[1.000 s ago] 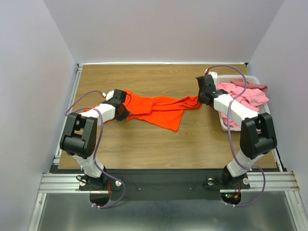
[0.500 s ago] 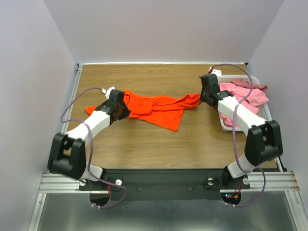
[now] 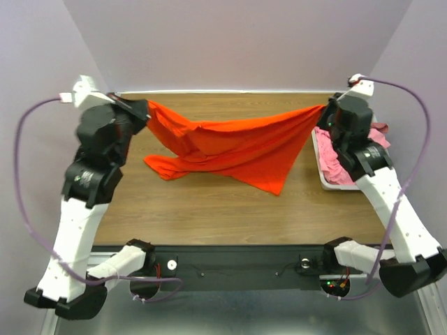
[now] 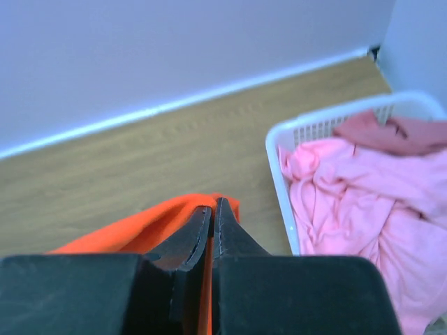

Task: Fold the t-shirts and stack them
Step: Flatten the tshirt out

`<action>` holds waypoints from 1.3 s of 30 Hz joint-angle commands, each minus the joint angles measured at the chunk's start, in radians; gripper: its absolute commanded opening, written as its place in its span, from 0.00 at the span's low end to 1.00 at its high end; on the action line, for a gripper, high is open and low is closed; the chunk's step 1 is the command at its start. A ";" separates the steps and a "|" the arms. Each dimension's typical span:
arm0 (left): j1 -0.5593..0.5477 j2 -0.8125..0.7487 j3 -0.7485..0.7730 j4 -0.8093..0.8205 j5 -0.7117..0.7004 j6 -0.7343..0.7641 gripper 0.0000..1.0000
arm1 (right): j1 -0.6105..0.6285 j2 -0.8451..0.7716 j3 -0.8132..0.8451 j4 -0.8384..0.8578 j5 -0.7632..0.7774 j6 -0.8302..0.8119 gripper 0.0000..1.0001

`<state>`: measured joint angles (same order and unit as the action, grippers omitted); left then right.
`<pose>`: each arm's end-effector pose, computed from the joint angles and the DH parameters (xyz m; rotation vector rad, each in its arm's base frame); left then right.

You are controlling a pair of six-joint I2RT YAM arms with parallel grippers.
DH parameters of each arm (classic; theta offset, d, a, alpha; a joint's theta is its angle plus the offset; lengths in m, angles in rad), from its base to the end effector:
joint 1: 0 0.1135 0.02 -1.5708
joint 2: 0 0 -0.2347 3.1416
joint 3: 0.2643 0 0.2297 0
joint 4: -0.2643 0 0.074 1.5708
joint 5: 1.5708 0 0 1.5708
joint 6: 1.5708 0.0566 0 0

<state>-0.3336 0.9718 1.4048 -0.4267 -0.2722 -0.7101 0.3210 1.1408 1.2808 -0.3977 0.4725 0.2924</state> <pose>0.1867 -0.0486 0.4557 -0.5103 1.5134 -0.6058 0.2488 0.0556 0.3855 0.3030 1.7740 0.0056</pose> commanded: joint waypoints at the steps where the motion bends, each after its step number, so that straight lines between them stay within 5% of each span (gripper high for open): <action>1: 0.004 -0.033 0.256 -0.093 -0.157 0.050 0.00 | -0.005 -0.107 0.144 -0.007 -0.004 -0.041 0.00; 11: 0.002 -0.010 0.781 -0.233 -0.161 0.142 0.00 | -0.005 -0.231 0.423 -0.115 -0.352 -0.024 0.00; 21: 0.002 -0.116 0.889 -0.201 -0.127 0.196 0.00 | -0.005 -0.256 0.621 -0.176 -0.626 0.057 0.00; 25: 0.002 -0.105 0.852 -0.201 -0.136 0.202 0.00 | -0.003 -0.254 0.595 -0.175 -0.612 0.073 0.00; 35: 0.007 0.102 0.418 -0.087 -0.331 0.205 0.00 | -0.005 -0.089 0.226 -0.073 -0.300 0.074 0.00; 39: 0.198 0.252 0.179 0.134 -0.098 0.201 0.00 | -0.005 0.121 0.092 0.058 -0.275 0.090 0.00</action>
<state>-0.2661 1.0805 1.7382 -0.4828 -0.5030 -0.5255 0.3210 1.1141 1.4540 -0.4412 0.0998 0.3634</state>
